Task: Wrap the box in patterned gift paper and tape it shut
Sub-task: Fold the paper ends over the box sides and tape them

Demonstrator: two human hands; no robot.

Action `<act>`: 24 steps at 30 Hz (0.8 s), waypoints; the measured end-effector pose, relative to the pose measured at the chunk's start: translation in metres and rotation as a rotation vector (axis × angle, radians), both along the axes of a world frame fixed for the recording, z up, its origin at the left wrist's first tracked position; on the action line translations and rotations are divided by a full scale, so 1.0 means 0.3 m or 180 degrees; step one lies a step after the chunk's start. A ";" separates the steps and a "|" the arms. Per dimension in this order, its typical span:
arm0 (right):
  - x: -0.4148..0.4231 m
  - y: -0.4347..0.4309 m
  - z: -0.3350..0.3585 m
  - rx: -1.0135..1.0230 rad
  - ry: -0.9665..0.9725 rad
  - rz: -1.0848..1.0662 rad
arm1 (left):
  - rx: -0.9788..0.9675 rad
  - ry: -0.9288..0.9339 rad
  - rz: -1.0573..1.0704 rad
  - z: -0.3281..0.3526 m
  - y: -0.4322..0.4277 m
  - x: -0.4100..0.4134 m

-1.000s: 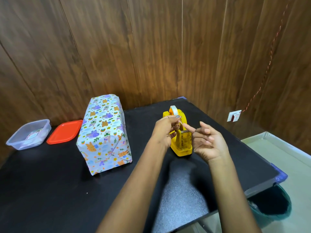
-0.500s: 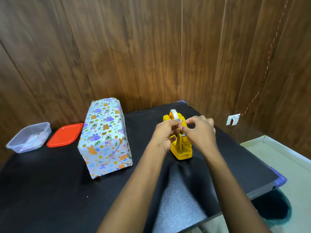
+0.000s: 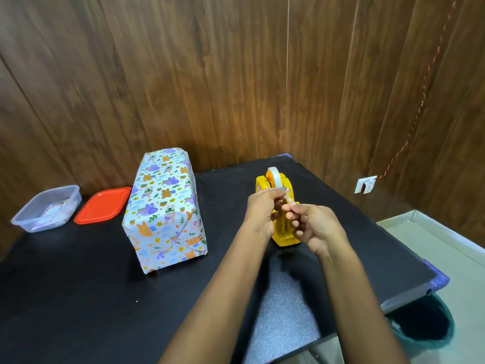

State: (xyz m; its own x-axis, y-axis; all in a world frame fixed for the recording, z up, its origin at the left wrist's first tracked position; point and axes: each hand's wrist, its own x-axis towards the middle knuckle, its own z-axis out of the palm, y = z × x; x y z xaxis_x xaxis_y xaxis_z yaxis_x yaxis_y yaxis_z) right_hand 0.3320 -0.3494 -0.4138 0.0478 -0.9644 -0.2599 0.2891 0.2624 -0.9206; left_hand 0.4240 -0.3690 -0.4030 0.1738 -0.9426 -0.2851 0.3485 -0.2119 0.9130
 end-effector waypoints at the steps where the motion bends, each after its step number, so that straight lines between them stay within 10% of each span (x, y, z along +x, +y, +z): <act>1: -0.002 0.001 -0.008 0.0105 -0.0157 0.0046 | -0.0059 -0.0077 0.0012 -0.001 0.007 -0.004; 10: 0.008 0.004 -0.062 -0.0305 0.0296 -0.0477 | -0.0560 -0.1220 0.0034 -0.050 0.021 -0.002; 18: 0.033 -0.004 -0.112 -0.0546 0.0351 -0.0782 | -0.1236 -0.5300 0.0528 -0.079 0.055 0.036; 24: 0.037 -0.009 -0.162 -0.0689 0.0581 -0.0871 | -0.2207 -0.5778 0.1457 0.039 0.107 0.272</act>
